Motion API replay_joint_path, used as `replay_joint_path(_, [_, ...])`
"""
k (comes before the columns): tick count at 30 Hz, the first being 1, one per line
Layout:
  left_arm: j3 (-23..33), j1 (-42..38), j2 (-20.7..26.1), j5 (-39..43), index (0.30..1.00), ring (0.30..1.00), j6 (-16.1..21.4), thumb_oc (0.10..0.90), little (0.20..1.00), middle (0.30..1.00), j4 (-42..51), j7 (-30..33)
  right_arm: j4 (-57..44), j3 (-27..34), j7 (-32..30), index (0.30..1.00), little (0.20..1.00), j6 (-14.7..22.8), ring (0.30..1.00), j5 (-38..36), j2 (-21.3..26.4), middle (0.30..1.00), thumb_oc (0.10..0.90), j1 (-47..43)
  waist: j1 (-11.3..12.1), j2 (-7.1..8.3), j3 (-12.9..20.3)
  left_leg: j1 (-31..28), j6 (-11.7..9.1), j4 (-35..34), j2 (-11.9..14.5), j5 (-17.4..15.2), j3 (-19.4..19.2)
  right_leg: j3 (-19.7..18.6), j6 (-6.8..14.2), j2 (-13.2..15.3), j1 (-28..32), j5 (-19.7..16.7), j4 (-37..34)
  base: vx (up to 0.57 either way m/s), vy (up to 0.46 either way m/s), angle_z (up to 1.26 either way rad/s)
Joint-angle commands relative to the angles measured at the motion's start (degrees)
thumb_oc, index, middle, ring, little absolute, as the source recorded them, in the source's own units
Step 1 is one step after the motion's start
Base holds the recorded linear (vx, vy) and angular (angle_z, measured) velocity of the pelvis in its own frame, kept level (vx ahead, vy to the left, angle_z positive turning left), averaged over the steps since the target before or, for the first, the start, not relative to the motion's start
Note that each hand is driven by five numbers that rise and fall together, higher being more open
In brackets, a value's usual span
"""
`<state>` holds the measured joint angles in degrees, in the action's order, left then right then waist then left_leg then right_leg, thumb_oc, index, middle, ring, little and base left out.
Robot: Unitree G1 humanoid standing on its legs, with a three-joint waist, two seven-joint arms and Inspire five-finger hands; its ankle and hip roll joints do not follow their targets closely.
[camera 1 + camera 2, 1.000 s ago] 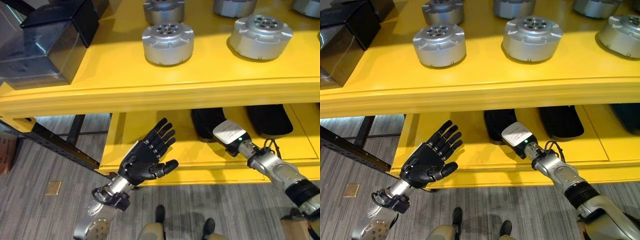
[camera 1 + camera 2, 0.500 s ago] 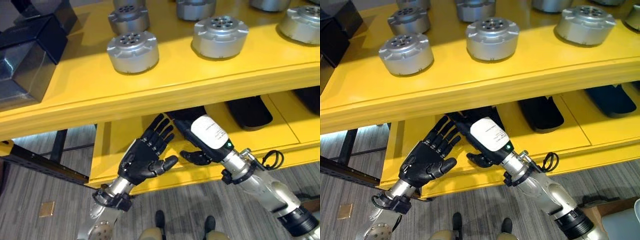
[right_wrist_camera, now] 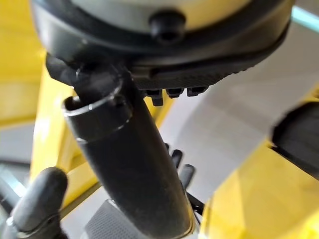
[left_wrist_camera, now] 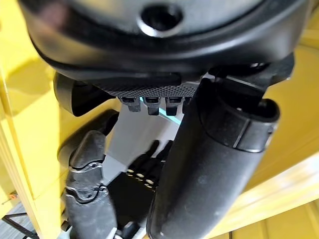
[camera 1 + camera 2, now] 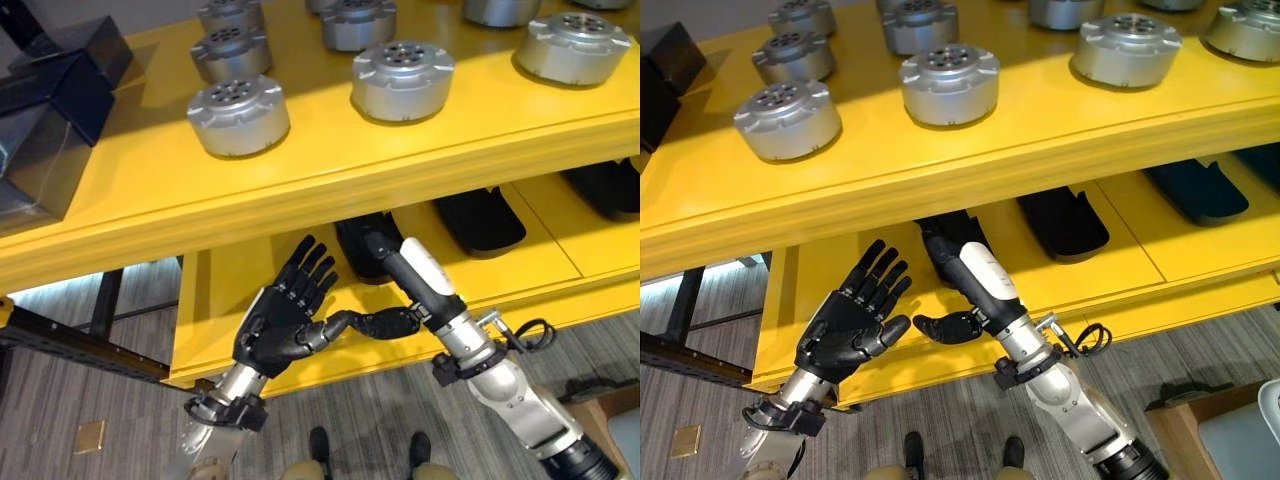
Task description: Move parts from the plastic box to the shelf.
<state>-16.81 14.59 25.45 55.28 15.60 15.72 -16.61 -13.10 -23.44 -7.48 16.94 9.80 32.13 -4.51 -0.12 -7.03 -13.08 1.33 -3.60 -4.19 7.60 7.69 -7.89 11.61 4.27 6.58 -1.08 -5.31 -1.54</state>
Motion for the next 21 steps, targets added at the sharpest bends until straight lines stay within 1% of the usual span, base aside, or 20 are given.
replay_joint_path(1, [0.1, -4.3, -2.1, -2.7, 1.0, 1.0, 9.6, 0.9, 1.0, 1.0, 2.8, -0.7, -4.3, 0.7, -2.7, 1.0, 1.0, 6.0, 1.0, -2.7, -1.7, 1.0, 0.9, -3.9, -0.7, 1.46, 0.0, 0.7, -3.1, 0.4, 3.6, 3.0, 1.6, -1.9, -1.9, -0.9, 0.1, 3.9, 2.4, -0.15, -0.02, -0.1])
replay_joint_path(2, [-0.1, -4.4, -2.3, -3.0, 1.0, 1.0, 10.2, 0.9, 1.0, 1.0, 2.6, -0.9, -4.3, 0.8, -3.5, 1.0, 1.0, 6.5, 1.0, -2.8, -1.8, 1.0, 0.9, -3.0, -1.1, 1.37, -0.4, 1.3, -3.2, 1.4, 3.6, 3.7, 0.4, -1.4, -1.9, -0.9, 0.3, 3.7, 1.9, -0.18, -0.05, -0.01])
replay_joint_path(3, [-0.4, -4.4, -2.3, -3.5, 1.0, 1.0, 10.4, 0.9, 1.0, 1.0, 2.4, -1.2, -4.5, 1.7, -5.0, 1.0, 1.0, 7.5, 1.0, -3.8, -1.9, 1.0, 0.9, -1.3, -1.8, 1.74, -0.6, 2.1, -3.0, 4.6, 3.1, 3.0, -2.0, -0.2, -2.0, -0.6, 0.6, 3.5, 1.4, -0.12, -0.047, 0.11])
replay_joint_path(4, [-0.5, -4.4, -2.3, -3.7, 1.0, 1.0, 10.6, 0.9, 1.0, 1.0, 2.3, -1.2, -4.4, 1.8, -5.2, 1.0, 1.0, 7.7, 1.0, -3.9, -2.0, 1.0, 0.9, -1.0, -1.9, 1.85, -0.6, 2.2, -2.9, 5.3, 2.9, 2.6, -2.4, 0.0, -2.0, -0.5, 0.6, 3.4, 1.4, -0.12, -0.049, 0.31])
replay_joint_path(5, [-0.8, -4.5, -1.9, -5.0, 1.0, 1.0, 11.7, 0.9, 1.0, 1.0, 2.0, -0.5, -4.0, 2.4, -6.4, 1.0, 1.0, 8.2, 1.0, -5.0, -2.1, 1.0, 0.9, 0.0, -2.3, 2.4, -0.4, 2.5, -2.1, 9.2, 1.8, 0.6, -3.5, 0.4, -2.4, -0.1, 0.2, 3.5, 1.6, -0.08, -0.018, 0.34])
replay_joint_path(6, [-1.0, -4.6, -1.9, -5.5, 1.0, 1.0, 12.1, 0.9, 1.0, 1.0, 2.0, -0.1, -3.7, 2.6, -6.5, 1.0, 1.0, 8.3, 1.0, -5.8, -2.2, 1.0, 0.9, 0.2, -2.4, 2.63, -0.4, 2.7, -1.8, 10.9, 1.3, -0.1, -3.7, 0.4, -2.6, 0.0, 0.1, 3.5, 1.6, -0.1, -0.005, 0.24])
replay_joint_path(7, [-1.5, -4.4, -1.9, -6.7, 1.0, 1.0, 13.1, 0.9, 1.0, 1.0, 2.0, 0.9, -2.6, 2.8, -5.9, 1.0, 1.0, 8.4, 1.0, -8.3, -2.6, 1.0, 0.9, 0.8, -2.5, 3.14, -0.2, 3.1, -1.0, 14.4, -0.3, -1.7, -3.4, 0.2, -3.0, 0.0, -0.2, 3.4, 1.7, -0.07, 0.018, 0.06])
replay_joint_path(8, [-1.5, -4.2, -1.9, -8.2, 1.0, 1.0, 13.4, 0.9, 1.0, 1.0, 2.4, 2.1, -2.1, 3.1, -5.6, 1.0, 1.0, 8.3, 1.0, -9.4, -3.0, 1.0, 0.9, 1.4, -2.4, 3.35, -0.2, 3.4, -0.3, 17.0, -1.7, -2.8, -2.1, -0.4, -3.2, -0.2, -0.2, 3.4, 1.8, -0.06, 0.038, 0.0])
replay_joint_path(9, [-0.9, -3.7, -1.7, -11.0, 1.0, 1.0, 13.6, 0.9, 1.0, 1.0, 2.8, 4.2, -1.7, 3.6, -4.7, 1.0, 1.0, 8.6, 1.0, -10.6, -3.6, 1.0, 0.9, 2.6, -2.2, 4.0, 0.3, 3.8, 1.0, 19.3, -4.8, -4.9, 0.3, -2.2, -3.2, -0.7, -0.4, 2.8, 1.7, -0.05, 0.071, -0.28])
replay_joint_path(10, [1.1, -2.8, -0.8, -12.7, 1.0, 1.0, 13.2, 0.9, 1.0, 1.0, 3.4, 5.5, -2.8, 4.8, -3.6, 1.0, 1.0, 9.3, 1.0, -11.7, -3.4, 1.0, 0.9, 5.2, -2.1, 4.99, 1.2, 3.5, 2.3, 19.8, -7.4, -6.6, 2.3, -4.6, -2.8, -1.5, -0.1, 2.1, 1.3, -0.03, 0.106, -0.45])
replay_joint_path(11, [1.8, -2.7, -0.1, -12.6, 1.0, 1.0, 12.9, 0.9, 1.0, 1.0, 3.6, 5.7, -3.4, 5.3, -3.8, 1.0, 1.0, 9.0, 1.0, -11.8, -2.9, 1.0, 0.9, 5.9, -2.4, 5.2, 1.9, 2.0, 2.7, 17.6, -8.0, -8.1, 1.8, -5.0, -2.4, -1.8, 0.0, 1.9, 0.9, -0.03, 0.205, -0.42])
replay_joint_path(12, [3.0, -2.1, 0.7, -12.5, 1.0, 1.0, 12.7, 0.9, 1.0, 1.0, 3.6, 5.9, -3.3, 6.4, -3.6, 1.0, 1.0, 8.2, 1.0, -13.3, -2.6, 1.0, 0.9, 7.1, -2.6, 5.37, 2.8, 0.0, 3.0, 12.4, -8.1, -8.1, 2.1, -5.9, -1.8, -2.1, 0.4, 1.5, 0.6, -0.02, 0.206, -0.21])
replay_joint_path(14, [3.8, -1.4, 1.2, -13.0, 1.0, 1.0, 12.7, 0.9, 1.0, 1.0, 3.7, 6.3, -3.3, 7.7, -3.2, 1.0, 1.0, 7.7, 1.0, -15.6, -2.4, 1.0, 0.9, 8.2, -2.7, 5.74, 3.2, -1.3, 3.5, 9.7, -8.1, -8.3, 3.2, -7.0, -1.5, -2.2, 1.1, 1.0, -0.1, -0.04, 0.153, -0.14])
replay_joint_path(15, [4.1, -1.3, 1.4, -12.8, 1.0, 1.0, 12.6, 0.9, 1.0, 1.0, 3.7, 5.9, -3.5, 8.1, -3.3, 1.0, 1.0, 7.7, 1.0, -15.9, -2.5, 1.0, 0.9, 8.5, -2.6, 5.96, 3.5, -1.6, 3.8, 8.6, -8.3, -8.4, 4.4, -7.7, -1.3, -2.3, 1.1, 0.6, -0.5, -0.08, 0.138, -0.16])
replay_joint_path(16, [4.4, -0.5, 1.5, -11.7, 1.0, 1.0, 12.4, 0.9, 1.0, 1.0, 3.9, 4.0, -4.1, 8.8, -4.1, 1.0, 1.0, 8.0, 1.0, -14.3, -2.5, 1.0, 0.9, 8.8, -2.5, 6.12, 3.8, -2.5, 4.1, 6.3, -8.5, -8.1, 5.5, -8.4, -0.9, -2.5, 1.3, 0.1, -1.1, -0.1, 0.162, -0.21])
replay_joint_path(17, [4.1, 0.0, 1.4, -9.5, 1.0, 1.0, 11.7, 0.9, 1.0, 1.0, 3.9, 2.3, -4.5, 8.9, -5.1, 1.0, 1.0, 7.7, 1.0, -13.0, -2.5, 1.0, 0.9, 8.7, -2.3, 6.22, 3.9, -3.2, 4.2, 4.6, -8.6, -7.6, 6.0, -8.7, -0.6, -2.6, 1.6, -0.5, -1.9, -0.13, 0.206, -0.24])
replay_joint_path(18, [3.3, -0.4, 1.4, -9.1, 1.0, 1.0, 11.3, 0.9, 1.0, 1.0, 3.3, -0.3, -5.1, 8.5, -7.1, 1.0, 1.0, 6.1, 1.0, -11.5, -2.6, 1.0, 0.9, 8.2, -2.4, 6.39, 4.1, -4.0, 4.4, 2.8, -8.6, -7.0, 5.9, -8.8, -0.1, -2.6, 1.8, -1.1, -2.8, -0.14, 0.183, -0.18])
replay_joint_path(21, [0.1, -2.2, 1.6, -9.5, 1.0, 1.0, 11.6, 0.9, 1.0, 1.0, 3.0, -1.6, -4.9, 8.3, -9.1, 1.0, 1.0, 4.8, 1.0, -10.6, -2.2, 1.0, 0.9, 7.2, -3.2, 6.69, 4.1, -4.5, 4.5, 0.9, -8.5, -6.4, 5.0, -9.9, 0.6, -2.7, 1.1, -2.1, -3.5, -0.11, 0.137, -0.07])
